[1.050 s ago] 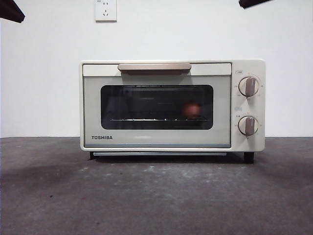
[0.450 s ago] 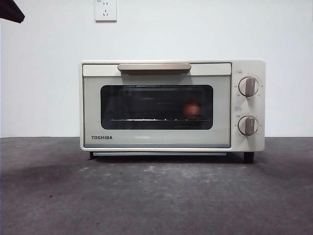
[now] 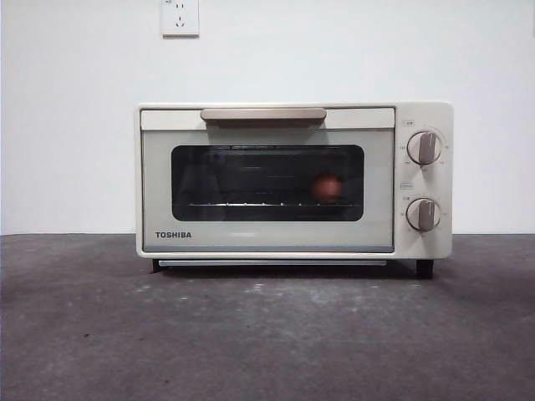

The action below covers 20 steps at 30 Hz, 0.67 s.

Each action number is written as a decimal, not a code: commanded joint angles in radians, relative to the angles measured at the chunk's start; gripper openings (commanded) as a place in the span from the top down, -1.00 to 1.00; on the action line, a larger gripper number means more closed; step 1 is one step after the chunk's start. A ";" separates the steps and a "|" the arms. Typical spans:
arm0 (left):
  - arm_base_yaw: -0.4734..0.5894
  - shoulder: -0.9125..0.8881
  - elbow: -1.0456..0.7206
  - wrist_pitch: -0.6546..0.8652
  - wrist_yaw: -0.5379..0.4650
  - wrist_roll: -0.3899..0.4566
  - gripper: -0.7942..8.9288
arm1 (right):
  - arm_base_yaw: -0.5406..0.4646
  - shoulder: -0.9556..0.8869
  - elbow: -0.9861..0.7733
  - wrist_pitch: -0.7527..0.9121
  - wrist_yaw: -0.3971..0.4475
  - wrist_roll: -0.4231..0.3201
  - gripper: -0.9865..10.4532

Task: Eggoven

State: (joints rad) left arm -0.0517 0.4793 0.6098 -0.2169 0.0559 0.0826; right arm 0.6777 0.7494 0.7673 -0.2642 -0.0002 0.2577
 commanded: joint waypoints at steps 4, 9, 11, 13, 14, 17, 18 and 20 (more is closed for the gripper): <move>0.086 -0.161 -0.208 0.131 -0.013 0.039 0.82 | 0.006 0.005 0.003 0.010 0.001 -0.008 0.82; 0.114 -0.278 -0.375 0.150 -0.013 0.007 0.82 | 0.006 0.005 0.003 0.010 0.002 -0.008 0.82; 0.120 -0.316 -0.425 0.150 -0.013 0.003 0.82 | 0.006 0.005 0.003 0.010 0.002 -0.008 0.82; 0.124 -0.349 -0.467 0.150 -0.013 0.001 0.82 | 0.006 0.005 0.003 0.010 0.002 -0.008 0.82; 0.124 -0.366 -0.486 0.149 -0.013 0.001 0.82 | 0.006 0.005 0.003 0.010 0.002 -0.008 0.82; 0.125 -0.412 -0.530 0.134 -0.013 0.002 0.82 | 0.006 0.005 0.003 0.010 0.002 -0.008 0.82; 0.124 -0.427 -0.544 0.134 -0.013 0.000 0.82 | 0.006 0.005 0.003 0.010 0.002 -0.008 0.82; 0.124 -0.456 -0.568 0.126 -0.013 -0.014 0.82 | 0.006 0.005 0.003 0.010 0.002 -0.008 0.82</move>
State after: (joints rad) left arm 0.0700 0.0292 0.0460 -0.0975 0.0463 0.0837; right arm 0.6777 0.7494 0.7673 -0.2642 -0.0002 0.2581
